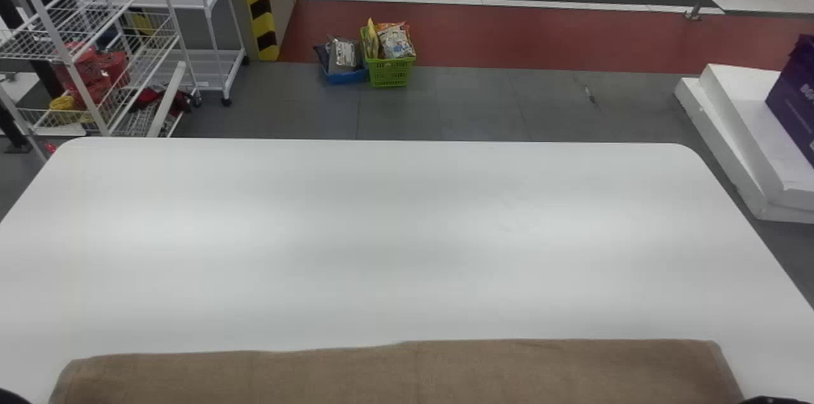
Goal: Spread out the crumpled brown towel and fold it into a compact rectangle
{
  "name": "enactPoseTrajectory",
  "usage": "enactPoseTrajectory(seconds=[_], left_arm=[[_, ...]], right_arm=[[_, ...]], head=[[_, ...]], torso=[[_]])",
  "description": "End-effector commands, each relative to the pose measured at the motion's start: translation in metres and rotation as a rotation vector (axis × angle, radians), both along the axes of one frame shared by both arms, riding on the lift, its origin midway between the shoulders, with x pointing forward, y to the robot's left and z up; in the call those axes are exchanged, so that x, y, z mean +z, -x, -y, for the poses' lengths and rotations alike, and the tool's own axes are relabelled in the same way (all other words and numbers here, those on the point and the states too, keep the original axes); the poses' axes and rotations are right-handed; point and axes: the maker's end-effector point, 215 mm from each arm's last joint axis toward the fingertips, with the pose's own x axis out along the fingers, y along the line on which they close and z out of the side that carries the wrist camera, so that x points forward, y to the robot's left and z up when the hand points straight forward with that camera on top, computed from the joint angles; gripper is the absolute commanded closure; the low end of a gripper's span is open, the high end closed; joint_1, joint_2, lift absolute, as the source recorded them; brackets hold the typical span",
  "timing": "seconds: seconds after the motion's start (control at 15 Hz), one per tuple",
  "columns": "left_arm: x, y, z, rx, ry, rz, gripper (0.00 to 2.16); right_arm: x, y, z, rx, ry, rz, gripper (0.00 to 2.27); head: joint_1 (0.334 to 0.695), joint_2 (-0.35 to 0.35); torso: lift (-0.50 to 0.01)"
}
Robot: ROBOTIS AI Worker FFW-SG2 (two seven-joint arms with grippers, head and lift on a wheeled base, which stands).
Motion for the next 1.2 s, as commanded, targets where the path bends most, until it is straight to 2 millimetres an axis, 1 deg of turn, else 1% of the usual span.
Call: enactPoseTrajectory(seconds=[0.0,0.07,0.13,0.2,0.27,0.33,0.4,0.47,0.6,0.8,0.93,1.13], left_arm=[[-0.001,0.002,0.001,-0.005,0.001,-0.007,0.08],[-0.002,0.002,0.002,-0.007,0.001,-0.009,0.08],[-0.002,0.003,0.003,-0.007,0.003,-0.011,0.08],[-0.002,0.003,0.003,-0.008,0.002,-0.010,0.08],[-0.002,0.003,0.003,-0.005,0.004,-0.010,0.08],[-0.001,0.003,0.003,-0.006,0.003,-0.009,0.08],[-0.001,0.002,0.003,-0.005,0.003,-0.008,0.08],[-0.001,0.003,0.002,-0.004,0.002,-0.010,0.08],[0.001,0.003,0.000,-0.002,-0.003,-0.007,0.08],[0.008,0.001,-0.004,0.005,-0.011,0.009,0.08],[0.012,-0.001,-0.007,0.011,-0.013,0.020,0.08],[0.016,-0.002,-0.007,0.012,-0.014,0.028,0.08]], right_arm=[[-0.004,0.007,-0.001,0.015,0.007,-0.014,1.24],[-0.006,0.009,-0.001,0.015,0.010,-0.017,1.18],[-0.006,0.011,-0.001,0.013,0.011,-0.021,1.07],[-0.006,0.011,0.000,0.011,0.013,-0.022,1.07],[-0.006,0.013,0.002,0.006,0.015,-0.025,0.89],[-0.005,0.013,0.004,-0.004,0.015,-0.022,0.45],[-0.003,0.015,0.005,-0.010,0.016,-0.020,0.14],[0.000,0.014,0.006,-0.012,0.017,-0.010,0.02],[0.003,0.017,0.010,-0.016,0.022,-0.007,0.01],[0.019,0.021,0.015,-0.035,-0.003,0.015,0.04],[0.031,0.019,0.017,-0.071,-0.052,0.040,0.06],[0.033,0.019,0.017,-0.090,-0.069,0.046,0.07]], head=[[0.695,-0.046],[0.695,-0.046],[0.695,-0.046],[0.695,-0.047],[0.695,-0.052],[0.695,-0.054],[0.695,-0.058],[0.695,-0.062],[0.695,-0.071],[0.695,-0.075],[0.695,-0.076],[0.695,-0.073]], torso=[[-0.127],[-0.127],[-0.127],[-0.127],[-0.127],[-0.127],[-0.127],[-0.127],[-0.127],[-0.127],[-0.127],[-0.127]])
